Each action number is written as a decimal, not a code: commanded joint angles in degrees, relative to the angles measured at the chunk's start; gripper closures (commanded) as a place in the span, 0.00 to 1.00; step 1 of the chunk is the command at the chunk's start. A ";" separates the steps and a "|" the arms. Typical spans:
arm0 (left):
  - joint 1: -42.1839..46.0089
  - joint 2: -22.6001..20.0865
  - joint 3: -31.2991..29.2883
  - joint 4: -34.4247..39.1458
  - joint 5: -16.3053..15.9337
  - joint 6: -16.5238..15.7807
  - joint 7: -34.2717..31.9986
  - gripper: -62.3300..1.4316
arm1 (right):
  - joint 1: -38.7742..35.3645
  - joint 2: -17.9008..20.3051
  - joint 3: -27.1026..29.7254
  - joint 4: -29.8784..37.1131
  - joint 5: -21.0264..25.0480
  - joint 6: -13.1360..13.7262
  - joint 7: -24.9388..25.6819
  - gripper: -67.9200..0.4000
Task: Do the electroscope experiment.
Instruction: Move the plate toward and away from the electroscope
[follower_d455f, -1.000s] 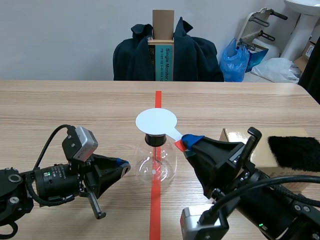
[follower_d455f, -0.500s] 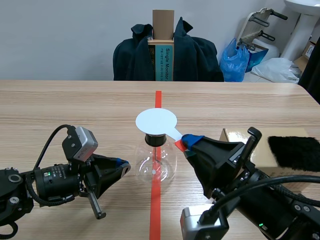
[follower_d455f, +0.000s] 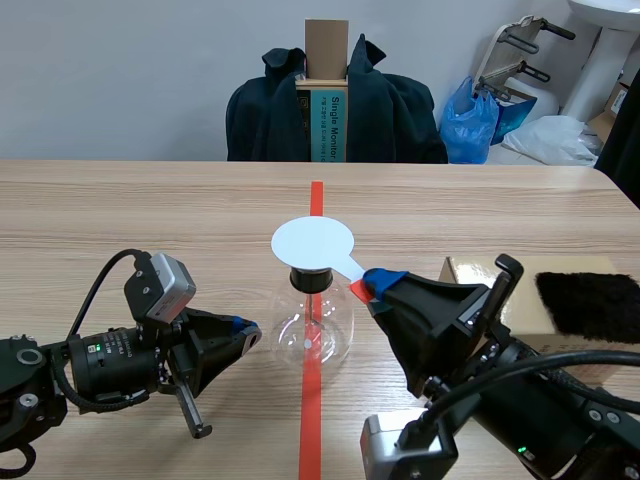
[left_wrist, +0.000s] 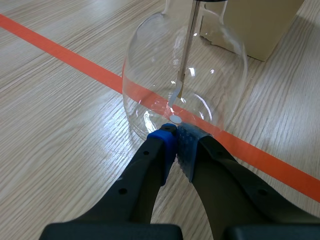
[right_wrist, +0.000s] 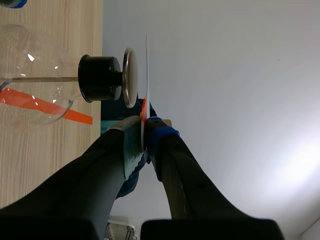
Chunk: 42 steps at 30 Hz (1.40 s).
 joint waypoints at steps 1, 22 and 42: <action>-0.31 0.17 -0.48 0.92 -0.76 -0.11 -1.01 0.94 | 0.68 0.50 0.07 0.83 0.22 -0.87 -0.02 0.98; -0.31 0.17 -0.48 0.92 -0.76 -0.11 -1.01 0.94 | 0.68 0.50 0.07 0.83 0.22 -0.87 0.00 0.98; -0.31 0.17 -0.48 0.92 -0.76 -0.13 -1.01 0.94 | 0.66 0.48 0.07 0.83 0.63 -1.33 -16.63 0.98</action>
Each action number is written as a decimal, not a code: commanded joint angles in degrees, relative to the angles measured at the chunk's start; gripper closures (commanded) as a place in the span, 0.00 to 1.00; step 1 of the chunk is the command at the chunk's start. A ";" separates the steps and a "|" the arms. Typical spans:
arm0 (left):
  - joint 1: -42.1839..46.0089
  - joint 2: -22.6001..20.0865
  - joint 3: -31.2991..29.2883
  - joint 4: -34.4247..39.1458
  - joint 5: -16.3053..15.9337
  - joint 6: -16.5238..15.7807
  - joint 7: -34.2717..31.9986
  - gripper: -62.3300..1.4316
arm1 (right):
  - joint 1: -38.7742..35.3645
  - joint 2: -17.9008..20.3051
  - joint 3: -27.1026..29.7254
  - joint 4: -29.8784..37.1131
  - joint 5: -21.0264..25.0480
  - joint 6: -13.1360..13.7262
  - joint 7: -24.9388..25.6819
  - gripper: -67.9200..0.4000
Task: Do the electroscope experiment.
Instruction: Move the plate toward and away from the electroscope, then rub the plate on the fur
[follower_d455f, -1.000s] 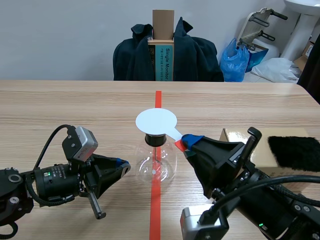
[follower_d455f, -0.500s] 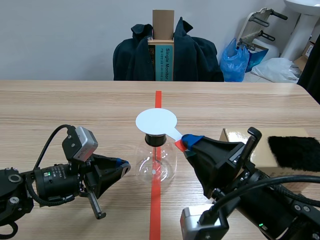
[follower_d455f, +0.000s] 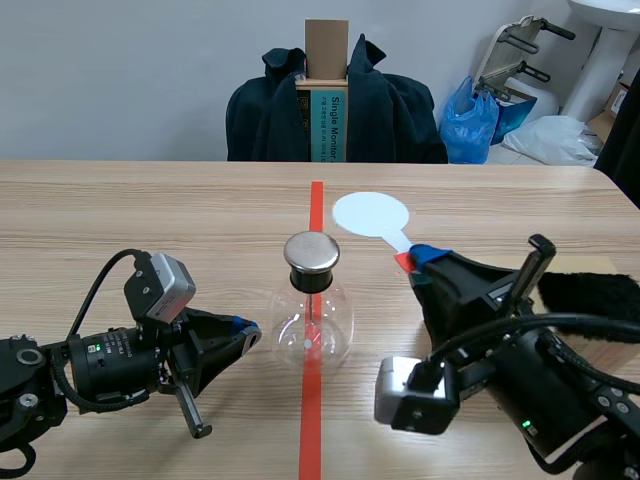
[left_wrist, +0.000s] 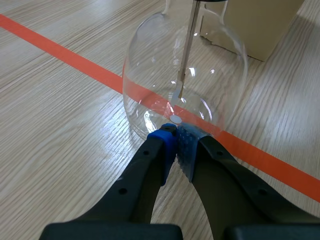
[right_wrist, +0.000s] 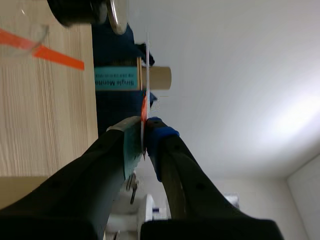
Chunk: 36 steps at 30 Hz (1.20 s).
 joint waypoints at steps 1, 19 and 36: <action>-0.31 0.15 -0.48 0.92 -0.76 -0.13 -1.01 0.94 | 0.66 0.48 0.07 0.83 0.94 -0.85 -2.27 0.98; 0.04 -0.20 -0.66 1.25 -1.25 -0.42 -1.36 0.94 | -12.66 0.98 10.71 13.66 6.32 -3.91 -10.67 0.98; 23.76 -18.18 -15.26 28.79 -10.78 -5.31 -1.20 0.94 | -32.50 4.76 33.73 34.40 24.17 -6.08 -7.34 0.98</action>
